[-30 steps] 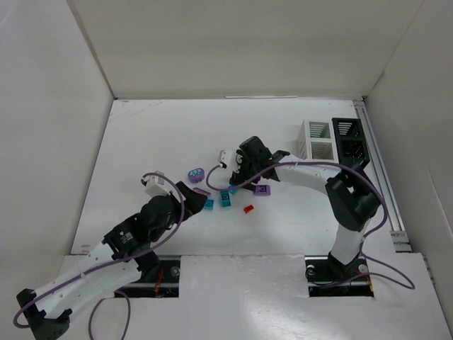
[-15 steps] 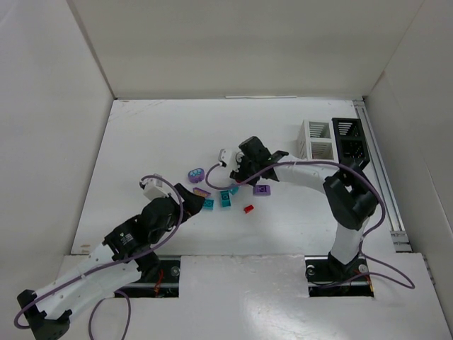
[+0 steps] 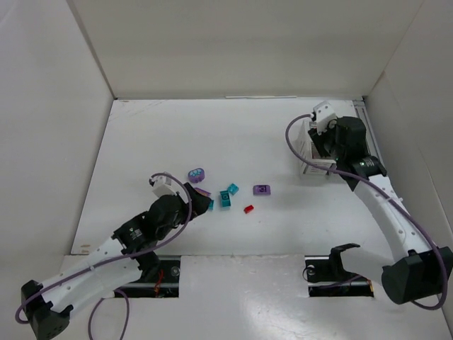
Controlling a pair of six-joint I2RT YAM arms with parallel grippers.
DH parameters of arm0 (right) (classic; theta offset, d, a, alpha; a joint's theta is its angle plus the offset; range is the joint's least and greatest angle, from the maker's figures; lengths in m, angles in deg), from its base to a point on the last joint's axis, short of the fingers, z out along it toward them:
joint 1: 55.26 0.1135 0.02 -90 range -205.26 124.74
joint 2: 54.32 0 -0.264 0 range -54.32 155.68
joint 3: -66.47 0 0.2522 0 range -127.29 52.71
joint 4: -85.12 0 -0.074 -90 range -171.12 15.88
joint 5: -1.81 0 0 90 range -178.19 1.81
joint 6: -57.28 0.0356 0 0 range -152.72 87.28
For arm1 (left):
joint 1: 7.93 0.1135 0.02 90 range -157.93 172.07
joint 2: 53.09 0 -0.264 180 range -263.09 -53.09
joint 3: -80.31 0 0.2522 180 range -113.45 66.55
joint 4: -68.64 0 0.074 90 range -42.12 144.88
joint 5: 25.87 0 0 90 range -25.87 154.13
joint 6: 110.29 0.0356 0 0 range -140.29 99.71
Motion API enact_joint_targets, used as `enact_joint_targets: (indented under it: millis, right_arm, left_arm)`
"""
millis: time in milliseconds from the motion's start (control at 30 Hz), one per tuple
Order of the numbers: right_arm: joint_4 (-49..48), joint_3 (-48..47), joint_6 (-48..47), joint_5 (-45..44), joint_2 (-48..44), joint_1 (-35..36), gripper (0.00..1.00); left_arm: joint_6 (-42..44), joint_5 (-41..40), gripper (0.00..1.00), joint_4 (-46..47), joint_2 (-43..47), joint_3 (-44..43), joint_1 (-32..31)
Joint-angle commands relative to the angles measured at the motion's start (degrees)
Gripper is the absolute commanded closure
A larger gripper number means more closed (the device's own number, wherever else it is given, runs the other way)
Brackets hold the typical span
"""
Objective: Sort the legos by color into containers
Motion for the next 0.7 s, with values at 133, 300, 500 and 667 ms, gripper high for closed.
enact_joint_targets:
  millis: [133,300,500,667]
  right_arm:
    - [5.4,1.2,4.1,-4.1,1.2,-8.0,0.64]
    - [4.0,1.9,4.1,-2.1,2.9,-8.6,0.54]
    - [3.4,2.4,2.8,-0.1,3.4,-8.6,0.28]
    - [4.6,2.4,2.3,-0.6,1.3,-7.9,0.15]
  left_arm:
    - [3.0,0.6,0.01,6.7,-5.4,-0.1,0.1]
    - [3.0,0.0,0.01,7.2,-8.7,-1.4,0.1]
    - [4.2,0.6,0.01,8.6,-10.7,-2.1,0.1]
    - [4.8,0.6,0.01,8.6,-10.7,-2.6,0.1]
